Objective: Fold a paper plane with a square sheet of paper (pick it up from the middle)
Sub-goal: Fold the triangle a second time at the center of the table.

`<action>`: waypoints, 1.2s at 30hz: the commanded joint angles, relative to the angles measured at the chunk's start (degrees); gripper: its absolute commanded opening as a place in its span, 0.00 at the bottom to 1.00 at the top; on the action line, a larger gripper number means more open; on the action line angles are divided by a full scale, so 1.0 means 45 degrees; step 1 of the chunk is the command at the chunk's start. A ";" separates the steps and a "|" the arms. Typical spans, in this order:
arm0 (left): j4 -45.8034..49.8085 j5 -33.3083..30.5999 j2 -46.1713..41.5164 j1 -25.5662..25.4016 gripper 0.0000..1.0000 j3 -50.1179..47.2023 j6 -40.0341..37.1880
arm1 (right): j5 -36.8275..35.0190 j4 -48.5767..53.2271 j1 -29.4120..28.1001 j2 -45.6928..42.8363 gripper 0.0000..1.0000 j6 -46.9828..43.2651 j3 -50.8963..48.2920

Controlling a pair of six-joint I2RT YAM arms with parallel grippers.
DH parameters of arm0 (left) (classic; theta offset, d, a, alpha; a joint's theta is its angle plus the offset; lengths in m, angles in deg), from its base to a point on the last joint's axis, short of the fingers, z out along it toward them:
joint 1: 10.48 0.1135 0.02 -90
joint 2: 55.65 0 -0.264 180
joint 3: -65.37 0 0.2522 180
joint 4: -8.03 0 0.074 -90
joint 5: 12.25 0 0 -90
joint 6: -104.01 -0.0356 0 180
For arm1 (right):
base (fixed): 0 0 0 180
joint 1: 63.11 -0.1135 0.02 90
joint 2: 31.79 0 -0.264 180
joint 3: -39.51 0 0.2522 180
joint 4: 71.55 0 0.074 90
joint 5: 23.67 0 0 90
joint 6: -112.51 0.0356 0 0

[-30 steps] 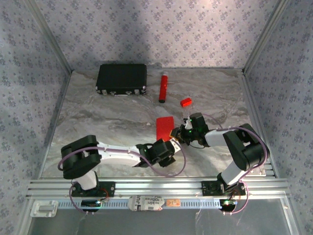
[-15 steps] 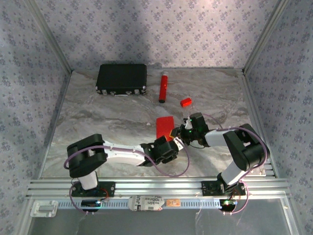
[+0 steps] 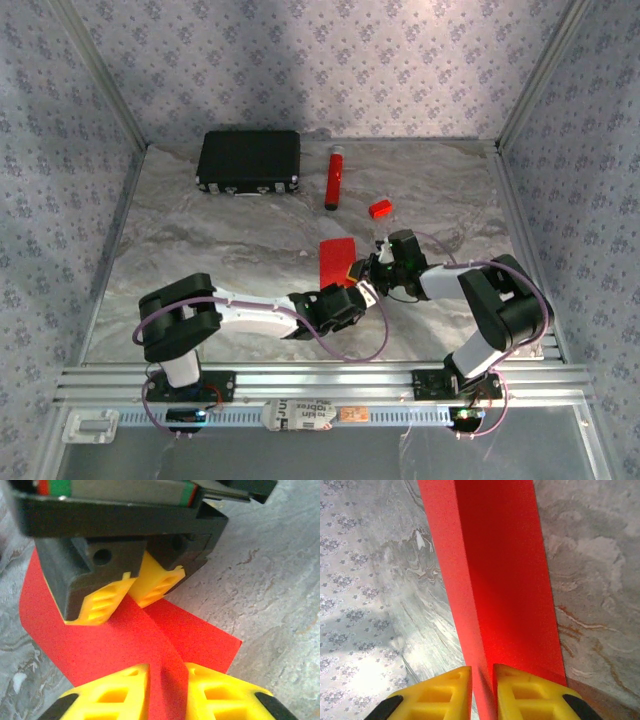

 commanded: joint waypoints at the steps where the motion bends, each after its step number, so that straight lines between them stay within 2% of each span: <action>1: -0.0136 -0.0001 -0.0251 -0.0069 0.13 0.0177 -0.0015 | -0.0093 0.0269 0.0071 -0.0321 0.20 -0.0018 -0.0090; 6: 0.0031 0.0405 -0.0493 -0.0046 0.00 0.0179 0.0114 | -0.0278 0.0444 0.0076 -0.0525 0.21 -0.0030 -0.0180; 9: 0.0306 0.1235 -0.0829 0.0218 0.00 0.0154 0.0593 | -0.0890 0.1197 0.0260 -0.1120 0.24 -0.0180 -0.0392; 13: 0.0569 0.3837 -0.1562 0.1339 0.00 -0.0093 0.2254 | -0.2251 0.3501 0.0513 -0.2744 0.28 -0.0827 -0.0513; 17: -0.0210 0.6908 -0.2342 0.2624 0.00 -0.0862 0.4179 | -0.3766 0.5680 0.0619 -0.4728 0.34 -0.1089 -0.0728; 21: -0.0763 0.8862 -0.2589 0.3384 0.00 -0.1344 0.5235 | -0.4138 0.6018 0.0437 -0.6592 0.35 -0.1338 -0.1243; 29: -0.1321 1.0280 -0.2403 0.4000 0.00 -0.1585 0.6127 | -0.5618 0.5579 -0.1121 -0.8906 0.32 -0.1784 -0.2475; 36: -0.1833 1.0538 -0.2093 0.4169 0.00 -0.1471 0.7091 | -0.4865 0.5394 -0.1521 -0.7997 0.23 -0.1177 -0.2525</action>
